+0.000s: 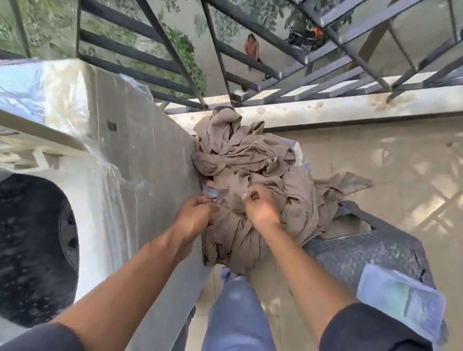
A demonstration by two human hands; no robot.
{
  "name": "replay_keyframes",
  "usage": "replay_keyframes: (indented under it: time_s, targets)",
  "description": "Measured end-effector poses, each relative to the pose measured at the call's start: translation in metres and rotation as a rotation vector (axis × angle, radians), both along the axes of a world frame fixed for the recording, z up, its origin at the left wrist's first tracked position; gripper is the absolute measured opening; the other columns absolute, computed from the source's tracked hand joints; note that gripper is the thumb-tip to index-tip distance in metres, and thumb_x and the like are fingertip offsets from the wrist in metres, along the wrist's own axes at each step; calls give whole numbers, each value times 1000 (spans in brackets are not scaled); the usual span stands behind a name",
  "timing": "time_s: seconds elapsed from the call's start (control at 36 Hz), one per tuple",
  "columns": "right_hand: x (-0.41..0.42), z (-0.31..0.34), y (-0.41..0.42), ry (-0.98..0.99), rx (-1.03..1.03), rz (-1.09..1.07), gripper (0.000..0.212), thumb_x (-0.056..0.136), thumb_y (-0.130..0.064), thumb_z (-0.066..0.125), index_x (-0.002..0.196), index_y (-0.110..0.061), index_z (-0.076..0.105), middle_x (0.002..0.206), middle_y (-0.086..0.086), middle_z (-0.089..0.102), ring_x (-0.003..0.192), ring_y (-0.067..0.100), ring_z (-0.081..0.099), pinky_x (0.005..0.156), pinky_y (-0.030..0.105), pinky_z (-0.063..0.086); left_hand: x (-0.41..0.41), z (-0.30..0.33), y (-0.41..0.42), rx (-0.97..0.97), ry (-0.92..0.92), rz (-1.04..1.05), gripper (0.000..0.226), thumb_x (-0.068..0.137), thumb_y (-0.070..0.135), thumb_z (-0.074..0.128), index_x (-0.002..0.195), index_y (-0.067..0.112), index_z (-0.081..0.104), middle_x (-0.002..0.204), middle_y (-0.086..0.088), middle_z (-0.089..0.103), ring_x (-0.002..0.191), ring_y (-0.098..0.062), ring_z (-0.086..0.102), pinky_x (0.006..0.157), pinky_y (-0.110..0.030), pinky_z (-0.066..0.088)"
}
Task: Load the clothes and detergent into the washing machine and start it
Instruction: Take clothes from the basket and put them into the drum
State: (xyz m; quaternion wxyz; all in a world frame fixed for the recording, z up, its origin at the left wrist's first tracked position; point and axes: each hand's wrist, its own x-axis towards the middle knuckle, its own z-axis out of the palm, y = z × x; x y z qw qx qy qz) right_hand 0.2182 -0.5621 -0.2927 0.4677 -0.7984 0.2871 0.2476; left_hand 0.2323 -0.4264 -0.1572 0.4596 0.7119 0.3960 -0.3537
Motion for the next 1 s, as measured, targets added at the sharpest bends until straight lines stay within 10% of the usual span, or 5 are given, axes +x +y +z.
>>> replay_keyframes:
  time_s: [0.22,0.53,0.75,0.89,1.0]
  targets:
    - [-18,134,3,-271,343,-48,28,100,-4,59,81,-24,54,53,-13,53,52,0,45,57,23,35,-11,57,6,-93,-176,-313,80,70,-6,90,128,26,46,113,2,66,97,-12,66,77,-21,60]
    - [-35,314,23,-532,678,28,12,100,-8,59,88,-9,61,76,13,64,76,17,60,75,31,48,-25,153,37,-1,-553,-700,23,81,30,63,104,32,67,88,20,67,81,-6,65,65,-8,44]
    - [-67,351,19,-671,281,-193,17,100,-3,60,99,-18,68,91,-4,74,83,9,71,75,27,59,-19,232,72,-157,-733,-647,56,79,-21,56,94,29,76,80,16,77,72,5,67,67,-21,56]
    - [-91,304,13,-324,-43,-33,55,87,-2,70,125,-37,52,109,-18,65,103,10,67,75,15,53,-30,280,80,-363,-830,-548,46,82,-24,64,103,15,78,92,-15,78,83,-22,75,68,-43,65]
    - [-105,259,17,48,-100,210,126,58,-41,89,160,-32,16,145,-6,53,132,25,56,104,42,52,-43,321,83,-482,-933,-486,33,96,-13,60,103,15,77,83,-1,79,75,-15,78,60,-33,63]
